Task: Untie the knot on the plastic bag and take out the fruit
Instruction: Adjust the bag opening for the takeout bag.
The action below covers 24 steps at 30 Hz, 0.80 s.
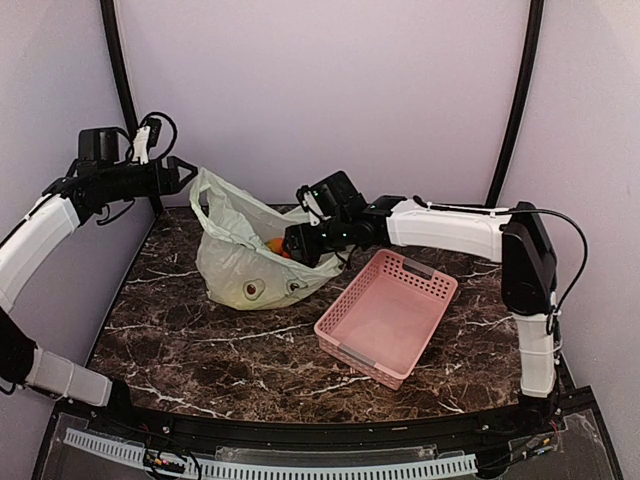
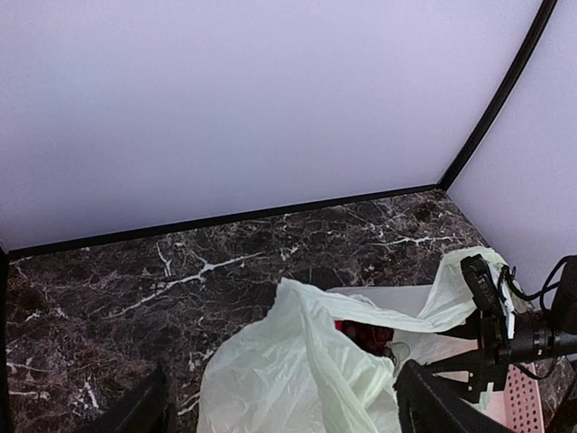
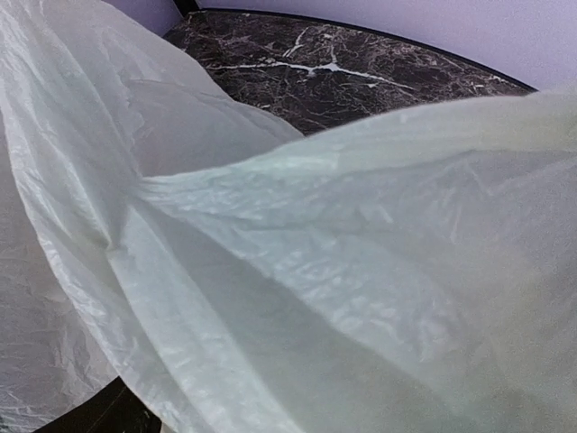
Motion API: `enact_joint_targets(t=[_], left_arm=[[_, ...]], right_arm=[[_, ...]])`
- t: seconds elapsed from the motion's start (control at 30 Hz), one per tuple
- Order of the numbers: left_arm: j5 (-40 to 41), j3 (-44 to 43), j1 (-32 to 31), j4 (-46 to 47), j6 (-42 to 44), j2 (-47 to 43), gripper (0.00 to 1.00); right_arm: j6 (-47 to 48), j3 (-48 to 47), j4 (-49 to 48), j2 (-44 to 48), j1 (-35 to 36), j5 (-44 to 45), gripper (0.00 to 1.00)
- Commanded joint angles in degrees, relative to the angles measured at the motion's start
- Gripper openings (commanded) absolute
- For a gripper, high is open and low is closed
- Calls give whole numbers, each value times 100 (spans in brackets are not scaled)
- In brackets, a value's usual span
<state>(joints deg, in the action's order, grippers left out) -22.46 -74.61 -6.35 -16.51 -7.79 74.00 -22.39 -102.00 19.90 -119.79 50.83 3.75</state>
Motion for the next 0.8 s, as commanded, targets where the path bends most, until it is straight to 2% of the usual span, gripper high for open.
enact_joint_targets(t=[0.0,0.23,0.77], left_arm=[[-68,545,-84,-427,-467,-492,87],[-833,1292,-315,188,-1313,-864,92],[-1227,1943,-472,992,-1694,-398,92]], right_arm=[[31,-189,-295,78,174,-182,86],[92,-835,-300,-369,379,-419,87],[483,-1720,-289,-948,814,-1122,87]])
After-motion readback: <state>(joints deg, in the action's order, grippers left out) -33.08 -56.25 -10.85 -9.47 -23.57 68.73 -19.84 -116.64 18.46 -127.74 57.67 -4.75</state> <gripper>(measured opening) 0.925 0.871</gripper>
